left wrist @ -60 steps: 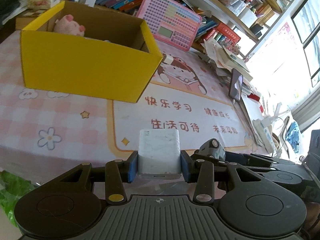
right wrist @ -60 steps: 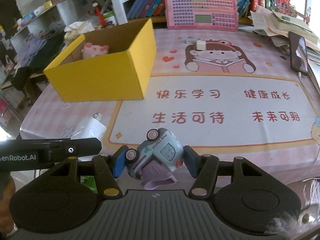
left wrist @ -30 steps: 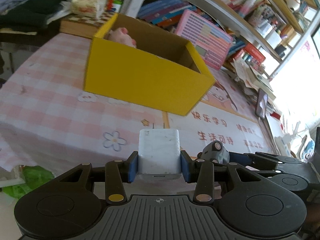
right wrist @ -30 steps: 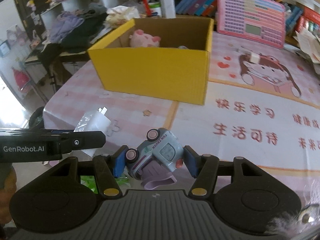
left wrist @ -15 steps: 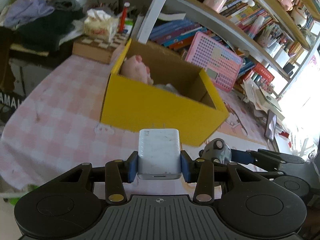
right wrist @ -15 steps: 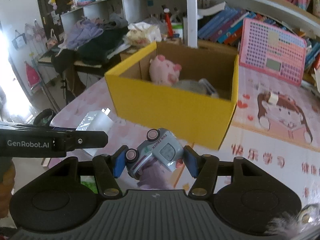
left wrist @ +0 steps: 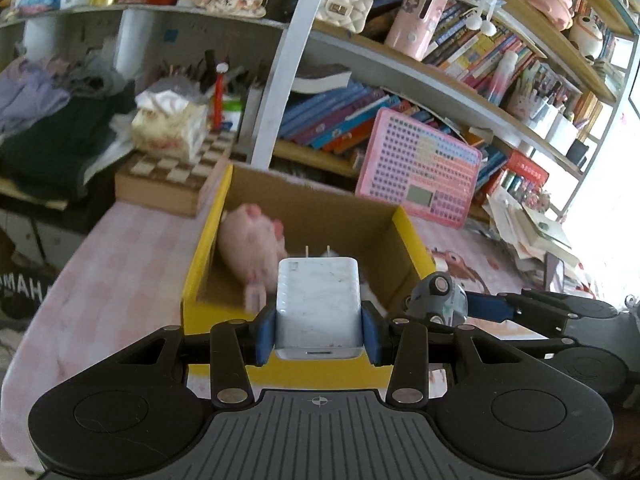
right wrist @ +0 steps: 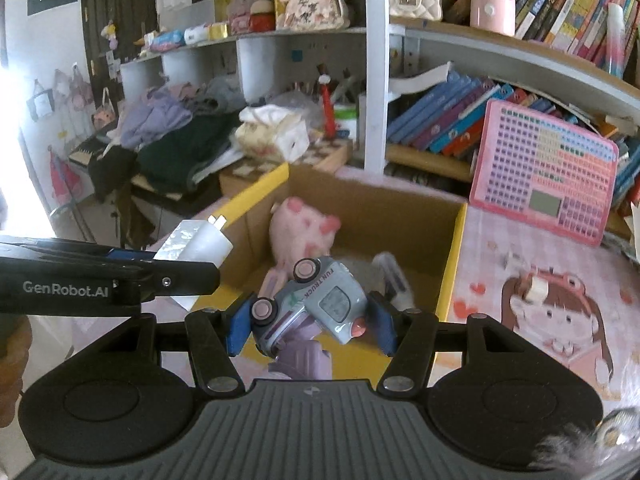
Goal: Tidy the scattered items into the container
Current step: 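Lower the charger and toy car into the box and open both grippers, then raise both tools out of the box and pull back from it, then move both tools toward the small white charger cube and white-red card box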
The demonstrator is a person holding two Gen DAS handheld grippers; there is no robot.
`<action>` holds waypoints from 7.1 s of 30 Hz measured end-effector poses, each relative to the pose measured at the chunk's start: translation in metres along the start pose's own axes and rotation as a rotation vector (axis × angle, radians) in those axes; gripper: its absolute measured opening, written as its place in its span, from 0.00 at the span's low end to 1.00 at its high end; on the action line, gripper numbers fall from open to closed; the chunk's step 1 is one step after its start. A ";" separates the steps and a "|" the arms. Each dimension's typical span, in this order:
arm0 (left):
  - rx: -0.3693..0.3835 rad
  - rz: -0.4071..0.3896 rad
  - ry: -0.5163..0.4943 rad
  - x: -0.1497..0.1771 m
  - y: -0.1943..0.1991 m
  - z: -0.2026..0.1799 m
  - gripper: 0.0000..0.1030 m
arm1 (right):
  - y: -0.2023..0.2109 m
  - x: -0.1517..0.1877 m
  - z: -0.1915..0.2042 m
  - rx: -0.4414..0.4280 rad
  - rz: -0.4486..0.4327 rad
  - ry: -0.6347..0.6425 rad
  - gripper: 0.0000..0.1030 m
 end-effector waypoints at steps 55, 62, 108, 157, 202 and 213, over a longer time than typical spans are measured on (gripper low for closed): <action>-0.122 0.281 -0.169 -0.015 -0.146 -0.030 0.57 | -0.191 -0.070 -0.082 -0.207 0.344 -0.344 0.68; -0.109 0.209 -0.210 -0.019 -0.118 -0.042 0.63 | -0.148 -0.084 -0.073 -0.209 0.245 -0.322 0.71; -0.181 0.127 -0.144 0.113 0.059 -0.030 0.84 | 0.080 0.093 0.006 0.131 0.037 -0.107 0.80; 0.063 0.330 -0.326 0.143 -0.061 -0.156 0.84 | 0.102 0.175 -0.162 0.447 0.227 -0.267 0.87; -0.206 0.256 -0.368 0.014 -0.306 -0.235 0.83 | -0.102 0.011 -0.374 0.091 0.034 -0.247 0.82; -0.214 0.265 -0.300 0.009 -0.349 -0.217 0.72 | -0.154 0.009 -0.389 0.042 0.101 -0.270 0.80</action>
Point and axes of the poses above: each gripper's, at about its wrist camera, not at the fingertips, and y roughly against the way its jaws point, z to its left, x to its underside, the point moved 7 cm from there along -y, roughly the way its jaws point, and after that the axes turned 5 degrees about x, right-handed, at the moved point
